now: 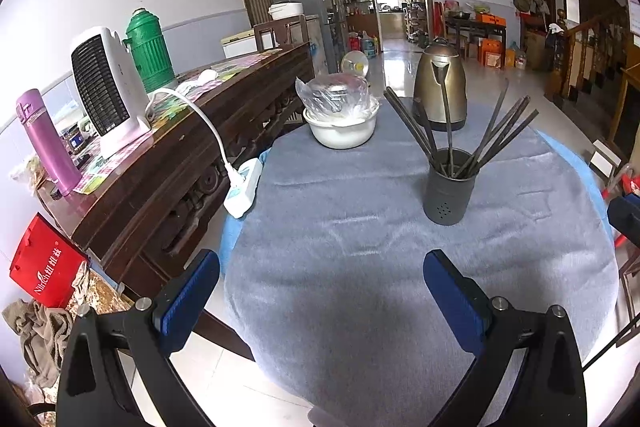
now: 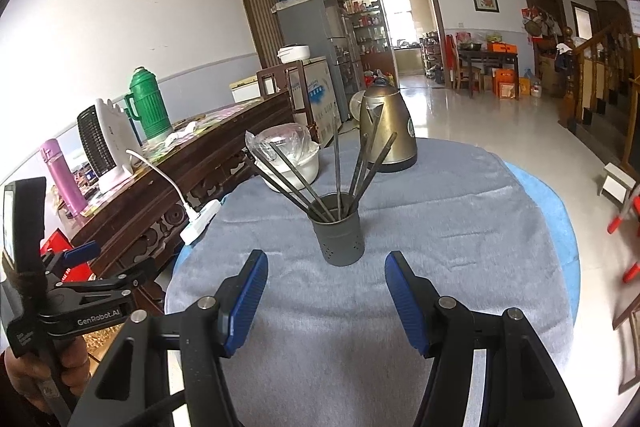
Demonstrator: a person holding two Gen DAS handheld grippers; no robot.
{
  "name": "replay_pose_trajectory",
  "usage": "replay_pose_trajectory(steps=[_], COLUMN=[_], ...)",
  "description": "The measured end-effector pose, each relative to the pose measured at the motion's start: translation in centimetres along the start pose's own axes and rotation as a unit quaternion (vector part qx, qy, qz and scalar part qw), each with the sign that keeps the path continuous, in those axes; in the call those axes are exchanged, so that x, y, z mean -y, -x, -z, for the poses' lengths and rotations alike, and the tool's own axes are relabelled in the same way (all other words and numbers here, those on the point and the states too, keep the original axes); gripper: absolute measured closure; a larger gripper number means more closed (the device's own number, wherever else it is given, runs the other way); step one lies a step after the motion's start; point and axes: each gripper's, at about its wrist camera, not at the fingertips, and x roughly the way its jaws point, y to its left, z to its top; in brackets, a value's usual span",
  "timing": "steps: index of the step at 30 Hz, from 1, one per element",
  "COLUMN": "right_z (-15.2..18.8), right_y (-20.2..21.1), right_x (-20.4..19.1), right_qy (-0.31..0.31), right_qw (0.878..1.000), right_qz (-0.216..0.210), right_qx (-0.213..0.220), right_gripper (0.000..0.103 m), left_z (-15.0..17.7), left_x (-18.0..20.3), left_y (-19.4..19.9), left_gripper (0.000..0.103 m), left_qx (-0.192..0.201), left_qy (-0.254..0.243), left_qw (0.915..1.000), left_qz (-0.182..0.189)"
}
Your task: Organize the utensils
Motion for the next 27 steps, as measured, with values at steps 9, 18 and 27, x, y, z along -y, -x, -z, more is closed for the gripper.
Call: replay_pose_trajectory(steps=[9, 18, 27], right_z=[0.2, 0.0, 0.3], right_y=[-0.5, -0.6, -1.4], right_x=[0.1, -0.2, 0.2], right_qy=[-0.001, 0.005, -0.009], right_qw=[1.000, 1.000, 1.000], right_qz=[0.001, 0.009, 0.009], right_qx=[-0.011, -0.011, -0.028], right_gripper=[0.038, 0.038, 0.038], left_z=[0.2, 0.0, -0.1], left_x=[-0.3, 0.0, 0.3], left_y=[-0.7, -0.7, -0.6], left_gripper=[0.001, 0.001, 0.002], left_qx=[-0.008, -0.005, -0.004], left_qy=[0.004, 0.000, -0.003], left_qw=[0.9999, 1.0000, 1.0000], left_qz=[-0.006, -0.004, -0.005])
